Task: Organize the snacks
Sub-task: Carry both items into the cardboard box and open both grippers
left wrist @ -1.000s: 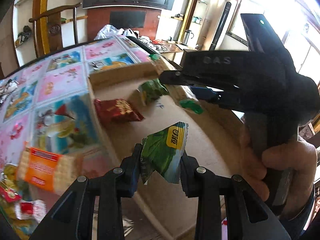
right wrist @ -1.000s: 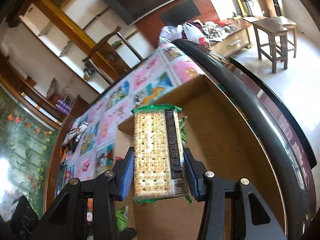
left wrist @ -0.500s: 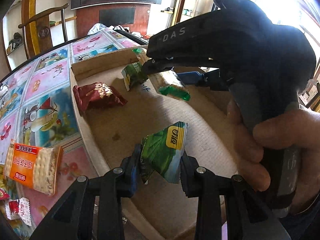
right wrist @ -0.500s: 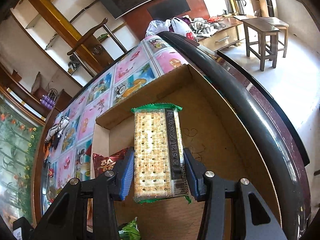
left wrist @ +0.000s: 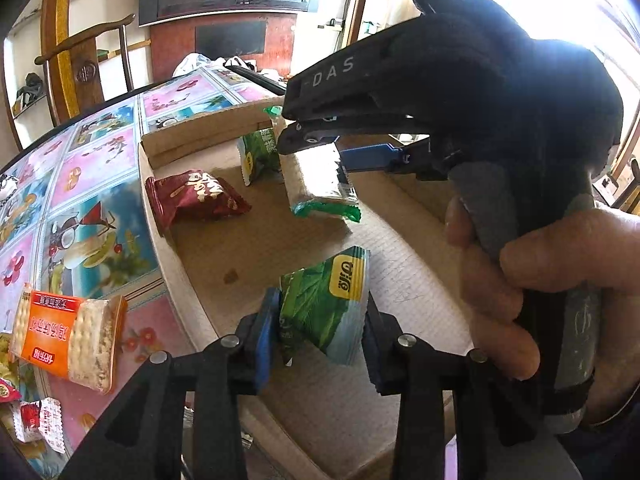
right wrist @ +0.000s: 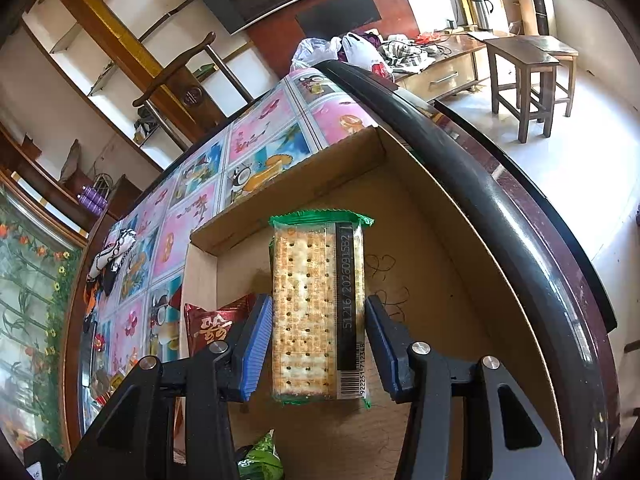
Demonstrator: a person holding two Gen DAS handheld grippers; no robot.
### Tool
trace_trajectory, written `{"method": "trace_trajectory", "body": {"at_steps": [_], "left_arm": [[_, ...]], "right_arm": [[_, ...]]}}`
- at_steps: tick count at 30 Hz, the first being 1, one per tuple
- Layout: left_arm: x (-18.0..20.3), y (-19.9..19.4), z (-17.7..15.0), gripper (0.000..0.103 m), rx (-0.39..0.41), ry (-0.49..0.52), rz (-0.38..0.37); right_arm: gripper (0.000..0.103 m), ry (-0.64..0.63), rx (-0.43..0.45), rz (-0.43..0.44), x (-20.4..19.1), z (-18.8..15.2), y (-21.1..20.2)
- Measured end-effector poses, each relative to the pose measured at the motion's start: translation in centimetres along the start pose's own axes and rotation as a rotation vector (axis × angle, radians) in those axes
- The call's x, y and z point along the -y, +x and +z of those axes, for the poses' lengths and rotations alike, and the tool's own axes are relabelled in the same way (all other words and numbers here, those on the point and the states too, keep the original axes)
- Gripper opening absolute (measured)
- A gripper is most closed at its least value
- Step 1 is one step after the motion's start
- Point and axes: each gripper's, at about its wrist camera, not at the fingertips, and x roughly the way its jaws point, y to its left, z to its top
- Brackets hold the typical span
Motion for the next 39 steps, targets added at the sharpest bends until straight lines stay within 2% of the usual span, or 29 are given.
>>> {"method": "trace_trajectory", "body": {"at_steps": [8,18,24,29,36,39], "left_arm": [[-0.2,-1.9,0.4,0.05,0.05,0.004,0.002],[-2.2,-5.7,0.8,0.055,0.134,-0.039,0.026],[-5.3,-8.4,-0.3,0.06,0.167,-0.109,0.057],[-9.1,-11.1,-2.2,0.062,0.193,-0.157,0.154],[-17.4,-15.9,-6.1,0.064,0.187,-0.305,0.285],[-20.9,-17.8,-8.0,0.067,0.167,-0.345,0.398]], "right_arm": [[0.051,0.003,0.043,-0.009,0.2,0.2,-1.0],[0.051,-0.054,0.145,0.061,-1.6,0.1,-3.0],[0.051,-0.14,0.172,0.102,-3.9,-0.5,-3.5],[0.052,-0.223,0.141,0.188,-6.4,-1.8,-3.2],[0.053,-0.327,0.041,0.319,-9.7,-4.3,-1.9],[0.055,-0.355,0.004,0.354,-10.8,-5.3,-1.4]]}}
